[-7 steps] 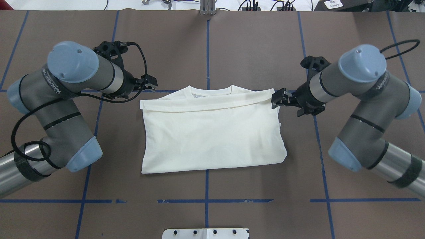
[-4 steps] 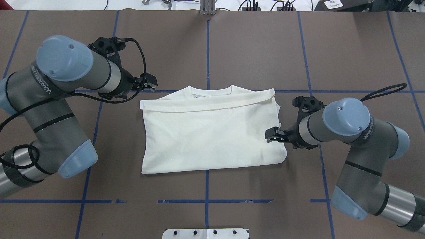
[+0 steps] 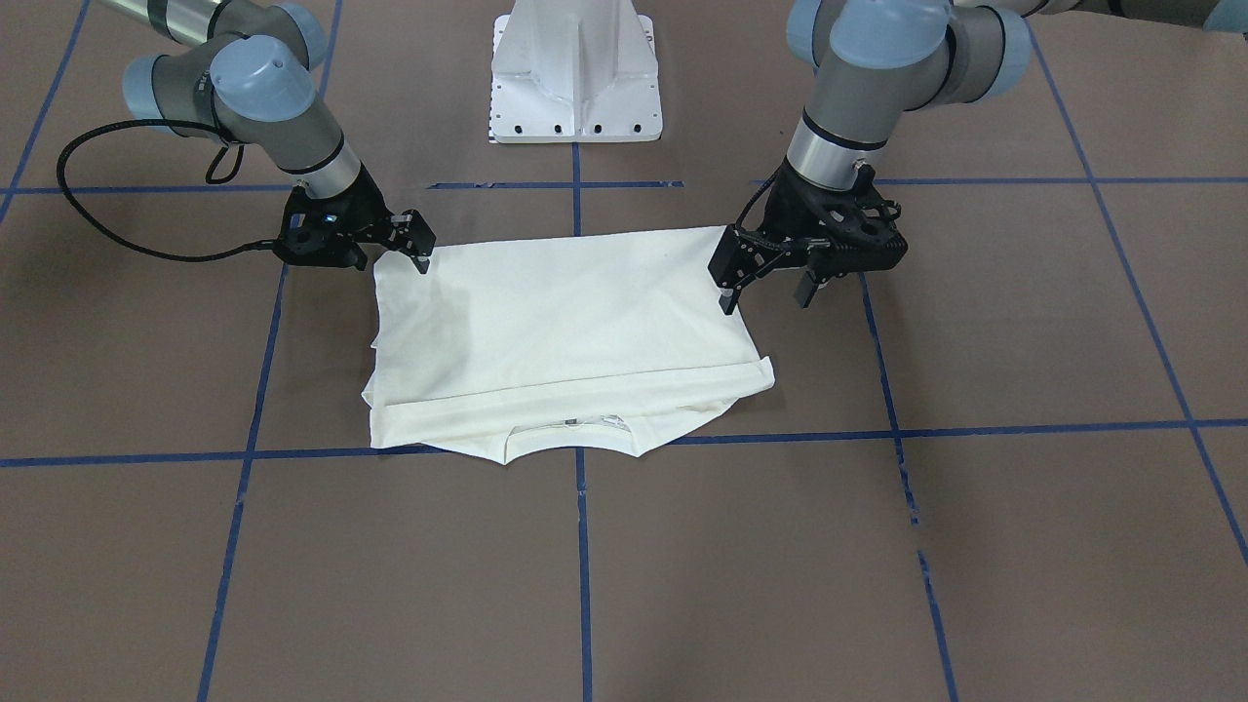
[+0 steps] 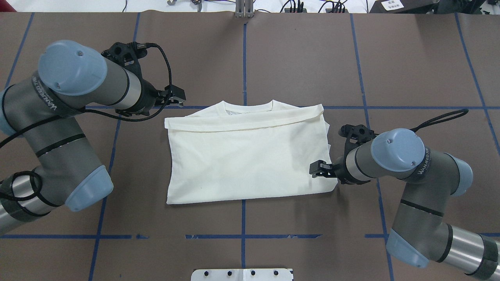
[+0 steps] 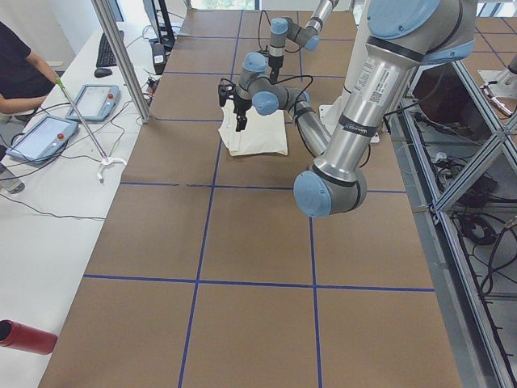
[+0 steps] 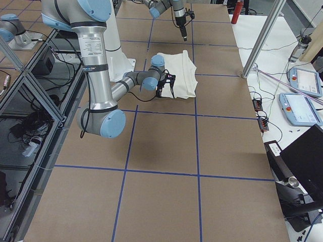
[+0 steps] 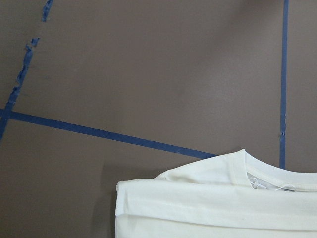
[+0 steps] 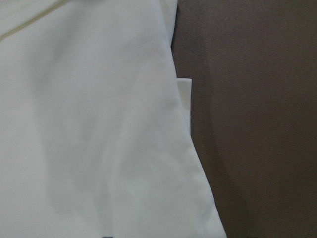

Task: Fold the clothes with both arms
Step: 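Move the right gripper down to the folded shirt's side edge nearest it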

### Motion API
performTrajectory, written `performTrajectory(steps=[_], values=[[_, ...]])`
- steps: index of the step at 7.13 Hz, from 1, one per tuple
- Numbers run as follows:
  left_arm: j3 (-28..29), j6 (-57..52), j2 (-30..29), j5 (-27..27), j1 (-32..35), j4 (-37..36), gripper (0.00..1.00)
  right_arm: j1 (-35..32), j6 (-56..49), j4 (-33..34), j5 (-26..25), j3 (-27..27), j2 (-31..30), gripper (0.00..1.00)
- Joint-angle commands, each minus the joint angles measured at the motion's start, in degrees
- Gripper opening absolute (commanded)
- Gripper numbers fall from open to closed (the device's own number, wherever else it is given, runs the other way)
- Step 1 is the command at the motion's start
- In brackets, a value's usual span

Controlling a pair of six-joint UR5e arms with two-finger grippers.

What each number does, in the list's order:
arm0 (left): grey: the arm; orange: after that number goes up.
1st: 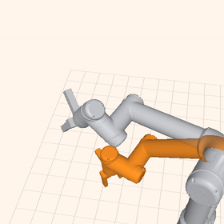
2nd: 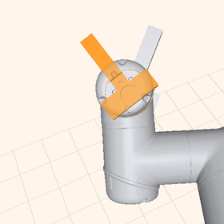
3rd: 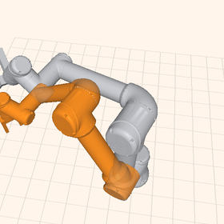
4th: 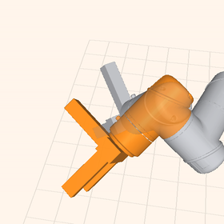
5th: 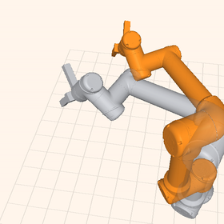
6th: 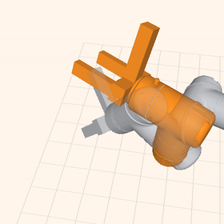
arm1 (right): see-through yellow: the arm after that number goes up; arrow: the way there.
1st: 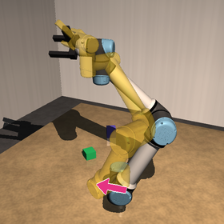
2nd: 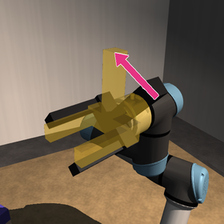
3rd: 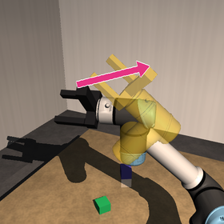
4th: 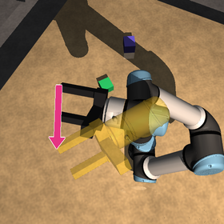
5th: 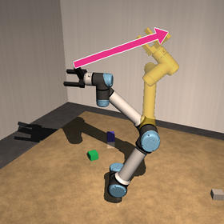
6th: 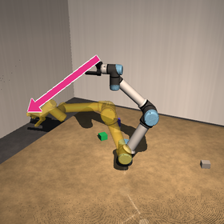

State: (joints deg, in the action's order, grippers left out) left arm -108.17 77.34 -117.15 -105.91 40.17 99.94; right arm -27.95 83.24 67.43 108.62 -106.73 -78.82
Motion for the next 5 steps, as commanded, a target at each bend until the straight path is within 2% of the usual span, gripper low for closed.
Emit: performTrajectory(steps=[1,2,3,5], values=[[-0.5,0.0,0.3,0.0,0.0,0.0,1.00,0.1,-0.5,0.1,0.5,0.2,0.0,0.59],[-1.0,0.0,0.3,0.0,0.0,0.0,1.00,0.0,-0.8,0.2,0.5,0.2,-0.4,0.46],[-1.6,0.0,0.4,0.0,0.0,0.0,1.00,0.0,-0.8,0.0,0.5,0.2,-1.1,0.42],[-1.8,0.0,0.2,0.0,-0.2,0.0,1.00,0.0,-0.8,0.0,0.5,0.1,-1.9,0.42]])
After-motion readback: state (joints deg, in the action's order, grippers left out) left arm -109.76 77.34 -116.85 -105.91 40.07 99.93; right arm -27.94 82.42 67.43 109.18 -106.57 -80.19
